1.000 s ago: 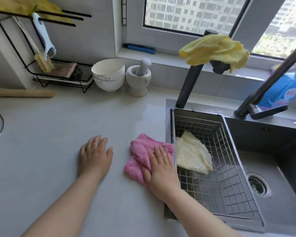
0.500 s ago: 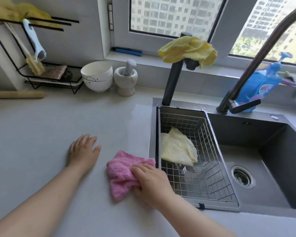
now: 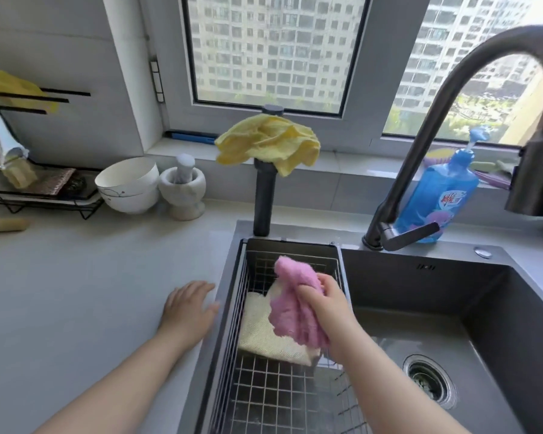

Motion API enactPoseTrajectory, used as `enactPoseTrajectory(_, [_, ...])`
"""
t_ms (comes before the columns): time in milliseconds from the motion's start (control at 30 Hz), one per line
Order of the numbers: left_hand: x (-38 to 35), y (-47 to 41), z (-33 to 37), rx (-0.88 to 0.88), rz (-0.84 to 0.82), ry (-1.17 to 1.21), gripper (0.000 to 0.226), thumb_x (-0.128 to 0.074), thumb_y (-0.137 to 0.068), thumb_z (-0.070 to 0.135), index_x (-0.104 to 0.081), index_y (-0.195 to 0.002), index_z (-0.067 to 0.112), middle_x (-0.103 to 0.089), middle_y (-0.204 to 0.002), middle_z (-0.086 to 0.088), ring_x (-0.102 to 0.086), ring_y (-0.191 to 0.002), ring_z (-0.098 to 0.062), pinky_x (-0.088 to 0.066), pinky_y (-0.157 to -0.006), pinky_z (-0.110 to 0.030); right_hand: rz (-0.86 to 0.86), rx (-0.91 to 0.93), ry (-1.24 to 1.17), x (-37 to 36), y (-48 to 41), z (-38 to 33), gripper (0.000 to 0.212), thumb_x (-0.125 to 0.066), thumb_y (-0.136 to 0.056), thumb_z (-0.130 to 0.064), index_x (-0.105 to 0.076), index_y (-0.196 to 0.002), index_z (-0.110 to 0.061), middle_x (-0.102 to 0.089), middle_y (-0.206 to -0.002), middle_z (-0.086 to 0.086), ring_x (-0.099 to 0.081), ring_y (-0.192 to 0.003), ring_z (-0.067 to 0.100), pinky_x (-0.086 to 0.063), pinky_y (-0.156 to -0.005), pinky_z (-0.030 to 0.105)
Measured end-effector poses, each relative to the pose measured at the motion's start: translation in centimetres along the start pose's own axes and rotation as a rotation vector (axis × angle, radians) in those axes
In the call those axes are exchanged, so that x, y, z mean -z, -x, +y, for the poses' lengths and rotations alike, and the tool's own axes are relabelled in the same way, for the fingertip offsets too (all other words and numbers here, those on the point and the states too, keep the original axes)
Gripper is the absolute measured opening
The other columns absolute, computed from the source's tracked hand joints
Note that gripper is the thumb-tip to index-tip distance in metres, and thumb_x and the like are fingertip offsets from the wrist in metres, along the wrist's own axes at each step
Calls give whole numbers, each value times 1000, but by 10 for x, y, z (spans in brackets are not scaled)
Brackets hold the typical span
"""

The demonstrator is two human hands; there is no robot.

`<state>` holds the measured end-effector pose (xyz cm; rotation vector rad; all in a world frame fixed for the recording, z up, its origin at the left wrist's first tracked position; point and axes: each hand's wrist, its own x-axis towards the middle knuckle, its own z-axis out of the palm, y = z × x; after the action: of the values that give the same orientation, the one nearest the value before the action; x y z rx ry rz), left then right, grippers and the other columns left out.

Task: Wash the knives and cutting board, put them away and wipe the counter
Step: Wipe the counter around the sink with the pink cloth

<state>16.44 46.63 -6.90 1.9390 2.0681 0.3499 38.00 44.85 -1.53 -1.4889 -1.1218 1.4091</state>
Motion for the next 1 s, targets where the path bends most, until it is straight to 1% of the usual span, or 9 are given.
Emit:
enactPoseTrajectory(100, [-13, -19, 31, 31, -34, -42, 57, -31, -95, 44, -17, -145, 19, -16, -154, 3, -10, -142, -11, 5, -115, -36, -123, -139, -268, 33, -23, -1, 31, -57, -89, -15, -48, -117, -6, -64, -99, 16, -68, -74, 21, -57, -60, 26])
enactPoseTrajectory(267, [-30, -33, 48, 38, 26, -149, 61, -32, -95, 39, -4, -147, 20, -1, -156, 5, 3, -143, -12, 9, -115, -39, -78, -167, -321, 55, -76, -13, 12, -51, -90, -2, -53, -100, -8, -64, -87, 14, -67, -63, 20, -58, -56, 28])
enactPoseTrajectory(400, [-42, -37, 42, 10, 70, -154, 61, -17, -92, 42, -8, -147, 19, -3, -156, 3, 1, -143, -13, 11, -113, -32, -125, -67, -401, 57, -133, -47, 23, -48, -94, -14, -50, -116, -8, -63, -104, 16, -66, -82, 25, -59, -68, 32])
enactPoseTrajectory(467, [-48, -39, 36, 8, 114, -138, 73, -15, -77, 46, -35, -140, 15, -32, -149, -3, -21, -140, -17, 3, -111, -28, 46, -17, -76, 58, -166, -54, 53, -53, -92, -19, -31, -139, -8, -49, -132, 19, -59, -108, 31, -54, -87, 40])
enactPoseTrajectory(533, [-50, -41, 30, -13, 24, -145, 64, -29, -71, 42, -63, -116, 10, -63, -121, -6, -40, -122, -19, -14, -103, -31, 300, 61, 435, 58, -189, -53, 68, -54, -91, -20, -15, -148, -14, -28, -151, 12, -33, -135, 30, -32, -110, 42])
enactPoseTrajectory(567, [-49, -42, 28, -11, 0, -156, 59, -34, -70, 40, -67, -108, 10, -68, -111, -5, -41, -114, -16, -15, -102, -29, 338, 141, 624, 55, -197, -50, 68, -52, -92, -21, -13, -148, -15, -21, -154, 8, -21, -141, 27, -20, -115, 39])
enactPoseTrajectory(700, [-48, -43, 28, -24, -6, -131, 53, -37, -72, 39, -66, -107, 11, -68, -109, -5, -39, -111, -15, -5, -105, -25, 57, 269, 1197, 33, -227, -27, 60, -38, -96, -35, -13, -148, -23, -6, -158, 6, -2, -146, 24, -2, -118, 39])
enactPoseTrajectory(867, [-51, -44, 25, -55, 23, -121, 49, -36, -74, 32, -63, -109, 10, -67, -111, -7, -39, -111, -17, 1, -109, -23, 14, 222, 1301, 2, -253, -21, 59, -30, -96, -43, -13, -148, -21, -4, -158, 10, -1, -146, 28, -2, -117, 44])
enactPoseTrajectory(1000, [-54, -46, 21, -56, 59, -121, 50, -36, -74, 29, -63, -111, 10, -66, -113, -8, -39, -112, -17, 3, -110, -21, -129, 404, 1222, -26, -259, -25, 61, -48, -91, -17, -21, -146, -16, -18, -155, 4, -12, -144, 23, -8, -116, 38])
